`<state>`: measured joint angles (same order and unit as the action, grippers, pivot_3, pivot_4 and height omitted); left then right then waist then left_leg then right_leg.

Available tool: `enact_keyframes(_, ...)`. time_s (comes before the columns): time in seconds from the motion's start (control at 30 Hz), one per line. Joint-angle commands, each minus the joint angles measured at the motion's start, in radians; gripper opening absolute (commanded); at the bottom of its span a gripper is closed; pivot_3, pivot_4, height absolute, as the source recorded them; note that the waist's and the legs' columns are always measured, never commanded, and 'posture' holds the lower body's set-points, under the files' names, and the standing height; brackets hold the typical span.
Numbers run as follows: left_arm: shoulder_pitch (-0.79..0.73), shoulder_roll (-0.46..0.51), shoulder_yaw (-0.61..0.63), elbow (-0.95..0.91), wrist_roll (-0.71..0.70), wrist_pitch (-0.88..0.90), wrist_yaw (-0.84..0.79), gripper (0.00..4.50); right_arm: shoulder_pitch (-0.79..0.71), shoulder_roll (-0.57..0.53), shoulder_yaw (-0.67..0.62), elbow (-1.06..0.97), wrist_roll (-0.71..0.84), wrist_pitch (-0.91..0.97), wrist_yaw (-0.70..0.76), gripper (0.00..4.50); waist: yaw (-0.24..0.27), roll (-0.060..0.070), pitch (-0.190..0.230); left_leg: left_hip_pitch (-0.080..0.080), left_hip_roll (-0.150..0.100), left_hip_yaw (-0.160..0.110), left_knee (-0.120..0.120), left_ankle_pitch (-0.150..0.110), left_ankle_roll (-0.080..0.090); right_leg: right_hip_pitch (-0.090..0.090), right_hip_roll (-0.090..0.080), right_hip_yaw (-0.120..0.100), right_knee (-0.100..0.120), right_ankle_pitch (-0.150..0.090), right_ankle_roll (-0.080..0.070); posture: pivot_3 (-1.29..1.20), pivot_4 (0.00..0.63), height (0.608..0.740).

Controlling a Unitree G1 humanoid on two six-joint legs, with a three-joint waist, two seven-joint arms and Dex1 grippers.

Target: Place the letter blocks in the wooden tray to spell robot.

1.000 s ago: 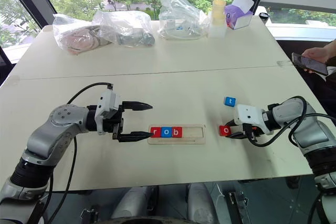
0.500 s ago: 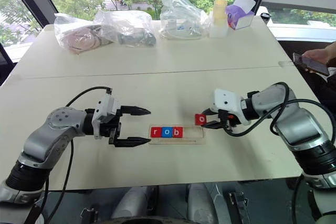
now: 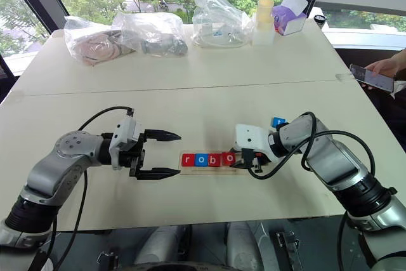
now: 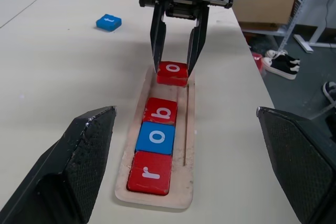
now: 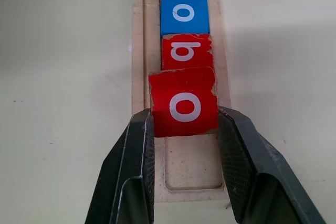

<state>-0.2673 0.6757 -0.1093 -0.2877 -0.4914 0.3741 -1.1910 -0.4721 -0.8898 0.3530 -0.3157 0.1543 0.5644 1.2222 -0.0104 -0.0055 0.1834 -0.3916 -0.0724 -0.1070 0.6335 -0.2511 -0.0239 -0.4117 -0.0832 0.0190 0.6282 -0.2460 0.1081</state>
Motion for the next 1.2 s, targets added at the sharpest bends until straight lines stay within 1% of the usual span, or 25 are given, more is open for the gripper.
enact_keyframes(0.03,-0.009,0.001,0.016,-0.013,-0.004,-0.015,0.006,4.5,-0.003,0.011,0.006,-0.026,-0.011,0.009,-0.012,1.1,0.0,0.0,0.0,0.0,0.0,0.0,0.0,0.0,0.0,0.0,0.0,0.0,0.0,0.0,0.0,0.0,0.15,0.74)
enact_keyframes(0.73,-0.015,-0.006,0.011,-0.022,-0.01,-0.005,0.018,4.5,0.004,0.02,0.026,0.017,-0.057,-0.004,-0.031,1.1,0.0,0.0,0.0,0.0,0.0,0.0,0.0,0.0,0.0,0.0,0.0,0.0,0.0,0.0,0.0,0.0,0.15,0.74)
enact_keyframes(1.0,-0.038,-0.013,0.007,-0.05,-0.02,0.035,0.047,4.5,0.005,0.025,0.026,0.021,-0.061,-0.005,-0.033,1.1,-0.001,0.0,0.0,0.0,0.0,0.0,0.0,0.0,0.0,0.0,0.001,0.0,0.0,0.0,0.0,0.0,0.15,0.74)
enact_keyframes(1.07,-0.042,-0.015,0.007,-0.055,-0.022,0.044,0.053,4.5,0.0,0.031,0.024,0.017,-0.055,0.003,-0.033,2.18,-0.001,0.0,0.0,0.0,0.0,0.0,0.0,0.0,0.0,0.0,0.001,0.0,0.0,0.0,0.0,0.0,0.15,0.74)
enact_keyframes(1.13,-0.047,-0.017,0.008,-0.061,-0.024,0.053,0.058,4.5,-0.006,0.038,0.023,0.015,-0.052,0.011,-0.033,3.08,0.0,0.0,0.0,0.0,0.0,0.0,0.0,0.0,0.0,0.0,0.001,0.0,0.0,0.0,0.0,0.0,0.15,0.74)
enact_keyframes(1.2,-0.051,-0.02,0.007,-0.065,-0.025,0.061,0.063,4.5,-0.009,0.042,0.022,0.019,-0.056,0.012,-0.03,4.21,0.0,0.0,0.0,0.0,0.0,0.0,0.0,0.0,0.0,0.0,0.001,0.0,0.0,0.0,0.0,0.0,0.15,0.74)
